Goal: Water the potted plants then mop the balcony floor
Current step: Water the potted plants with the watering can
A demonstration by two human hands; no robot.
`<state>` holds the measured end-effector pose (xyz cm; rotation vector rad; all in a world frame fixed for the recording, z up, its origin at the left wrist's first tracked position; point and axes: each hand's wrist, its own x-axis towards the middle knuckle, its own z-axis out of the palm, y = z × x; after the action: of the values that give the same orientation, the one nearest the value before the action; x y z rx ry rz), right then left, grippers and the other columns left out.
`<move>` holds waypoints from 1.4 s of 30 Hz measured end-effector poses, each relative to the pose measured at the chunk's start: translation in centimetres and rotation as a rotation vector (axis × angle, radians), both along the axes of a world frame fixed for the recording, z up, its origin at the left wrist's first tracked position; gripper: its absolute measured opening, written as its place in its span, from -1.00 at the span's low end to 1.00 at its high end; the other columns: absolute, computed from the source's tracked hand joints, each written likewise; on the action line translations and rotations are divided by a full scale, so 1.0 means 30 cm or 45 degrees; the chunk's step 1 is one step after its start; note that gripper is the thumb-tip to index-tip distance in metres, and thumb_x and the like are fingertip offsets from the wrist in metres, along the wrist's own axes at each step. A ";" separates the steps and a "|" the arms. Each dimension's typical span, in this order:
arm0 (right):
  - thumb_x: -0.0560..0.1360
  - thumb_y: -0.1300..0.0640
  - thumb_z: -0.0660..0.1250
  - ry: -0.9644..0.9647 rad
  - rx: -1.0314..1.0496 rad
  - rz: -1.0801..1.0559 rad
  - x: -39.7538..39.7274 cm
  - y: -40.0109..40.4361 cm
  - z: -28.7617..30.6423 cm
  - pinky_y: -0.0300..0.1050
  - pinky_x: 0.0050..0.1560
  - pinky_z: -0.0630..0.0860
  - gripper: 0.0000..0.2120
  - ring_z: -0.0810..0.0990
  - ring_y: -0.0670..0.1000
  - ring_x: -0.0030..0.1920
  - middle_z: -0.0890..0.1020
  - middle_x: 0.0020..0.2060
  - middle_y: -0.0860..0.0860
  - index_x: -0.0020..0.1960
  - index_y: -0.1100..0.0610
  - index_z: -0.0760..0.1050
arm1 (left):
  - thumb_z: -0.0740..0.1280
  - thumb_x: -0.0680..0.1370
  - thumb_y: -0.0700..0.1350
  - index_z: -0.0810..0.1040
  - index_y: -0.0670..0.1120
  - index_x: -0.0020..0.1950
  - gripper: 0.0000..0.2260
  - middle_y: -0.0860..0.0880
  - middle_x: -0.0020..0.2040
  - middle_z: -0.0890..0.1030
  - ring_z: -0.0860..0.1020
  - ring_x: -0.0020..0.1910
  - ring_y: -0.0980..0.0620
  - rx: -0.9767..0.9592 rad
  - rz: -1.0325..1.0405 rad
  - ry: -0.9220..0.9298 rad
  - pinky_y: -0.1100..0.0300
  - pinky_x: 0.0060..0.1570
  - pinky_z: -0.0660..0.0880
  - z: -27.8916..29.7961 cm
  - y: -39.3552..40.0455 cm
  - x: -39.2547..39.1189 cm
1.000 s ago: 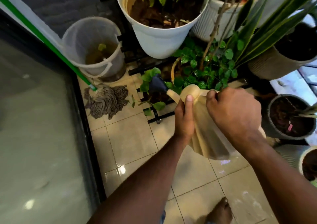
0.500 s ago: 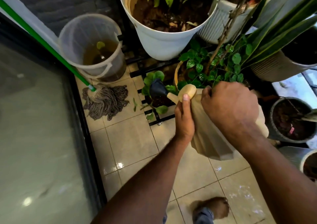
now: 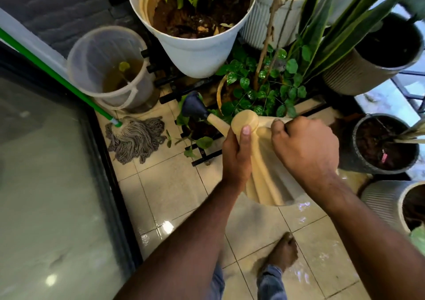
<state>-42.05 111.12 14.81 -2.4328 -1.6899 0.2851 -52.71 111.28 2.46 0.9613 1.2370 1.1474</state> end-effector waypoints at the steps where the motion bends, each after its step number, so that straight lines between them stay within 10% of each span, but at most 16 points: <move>1: 0.63 -0.05 0.19 0.018 0.006 -0.012 0.013 -0.012 -0.001 -0.25 -0.42 0.04 -0.47 0.21 -0.09 -0.51 0.29 -0.53 -0.03 -0.46 0.11 0.19 | 0.18 0.65 0.24 0.51 -0.12 0.33 -0.52 0.04 0.08 0.68 0.64 0.11 0.10 0.018 -0.014 0.010 0.27 0.05 0.57 0.002 -0.004 0.006; 20: 0.60 -0.09 0.21 0.008 0.153 -0.224 0.390 -0.115 0.161 -0.05 -0.30 0.20 -0.48 0.10 0.07 -0.48 0.19 -0.51 0.00 -0.43 0.20 0.35 | 0.20 0.60 0.34 0.54 0.11 0.24 -0.60 0.15 0.05 0.67 0.63 0.07 0.17 0.221 -0.119 0.009 0.30 0.03 0.55 0.190 -0.027 0.394; 30: 0.58 0.02 0.23 -0.295 0.142 -0.039 0.441 -0.012 0.239 -0.14 -0.40 -0.04 -0.49 0.12 0.07 -0.48 0.08 -0.49 0.02 -0.42 0.08 0.04 | 0.09 0.66 0.07 0.47 -0.33 0.36 -0.48 -0.16 0.16 0.61 0.60 0.10 0.20 -0.004 0.051 -0.236 0.38 0.10 0.50 0.210 -0.005 0.566; 36: 0.59 0.05 0.22 -0.335 0.126 0.067 0.412 0.065 0.249 -0.20 -0.40 -0.02 -0.48 0.01 -0.02 -0.52 0.09 -0.52 0.03 -0.43 0.09 0.02 | 0.05 0.64 0.17 0.46 -0.25 0.42 -0.41 -0.25 0.29 0.59 0.55 0.32 -0.14 -0.122 0.124 -0.329 -0.14 0.38 0.46 0.205 0.039 0.581; 42: 0.57 0.08 0.23 -0.345 0.155 0.102 0.400 0.115 0.237 -0.23 -0.38 -0.02 -0.48 0.01 -0.03 -0.52 0.07 -0.53 0.02 -0.44 0.08 0.01 | 0.04 0.62 0.24 0.43 -0.23 0.46 -0.35 -0.25 0.31 0.58 0.55 0.33 -0.14 -0.179 0.140 -0.392 -0.20 0.39 0.45 0.188 0.065 0.592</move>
<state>-30.05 114.57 21.92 -2.4052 -1.8522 -0.1418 -34.97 113.21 8.10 0.5918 1.1127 1.2249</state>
